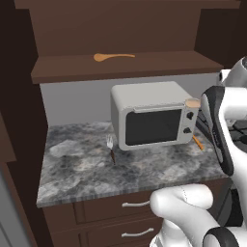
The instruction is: Organize the utensils by type. Pick up the wooden spoons from the counter and place them in the open cabinet. Then pick up the metallic utensils from the counter and place them in the open drawer.
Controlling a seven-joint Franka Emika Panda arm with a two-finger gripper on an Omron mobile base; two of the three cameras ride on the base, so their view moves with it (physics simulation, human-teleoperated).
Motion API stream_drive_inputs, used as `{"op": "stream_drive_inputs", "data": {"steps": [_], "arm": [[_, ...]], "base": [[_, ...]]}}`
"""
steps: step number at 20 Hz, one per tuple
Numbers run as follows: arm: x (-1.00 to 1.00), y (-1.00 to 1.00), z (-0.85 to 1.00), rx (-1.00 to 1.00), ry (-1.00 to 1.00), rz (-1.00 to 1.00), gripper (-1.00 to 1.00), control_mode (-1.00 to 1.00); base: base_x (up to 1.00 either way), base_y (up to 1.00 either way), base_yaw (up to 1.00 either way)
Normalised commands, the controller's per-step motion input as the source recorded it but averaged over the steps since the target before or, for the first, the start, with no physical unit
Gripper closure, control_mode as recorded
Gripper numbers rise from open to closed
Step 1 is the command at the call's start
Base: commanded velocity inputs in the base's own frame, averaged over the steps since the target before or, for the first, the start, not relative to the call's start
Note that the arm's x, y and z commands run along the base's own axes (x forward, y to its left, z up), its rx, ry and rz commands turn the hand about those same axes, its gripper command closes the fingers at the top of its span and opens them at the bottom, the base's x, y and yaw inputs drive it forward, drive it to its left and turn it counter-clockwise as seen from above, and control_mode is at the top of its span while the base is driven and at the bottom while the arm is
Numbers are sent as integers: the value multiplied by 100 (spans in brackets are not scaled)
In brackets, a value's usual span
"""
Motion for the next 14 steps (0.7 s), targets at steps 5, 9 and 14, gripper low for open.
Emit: {"op": "stream_drive_inputs", "data": {"steps": [5,9,14], "arm": [[17,3,54,-4,-17,2,100,-100],[25,0,49,-5,-16,3,100,-100],[42,4,43,0,-12,3,100,-100]], "base": [[0,0,0],[0,0,0],[0,0,0]]}}
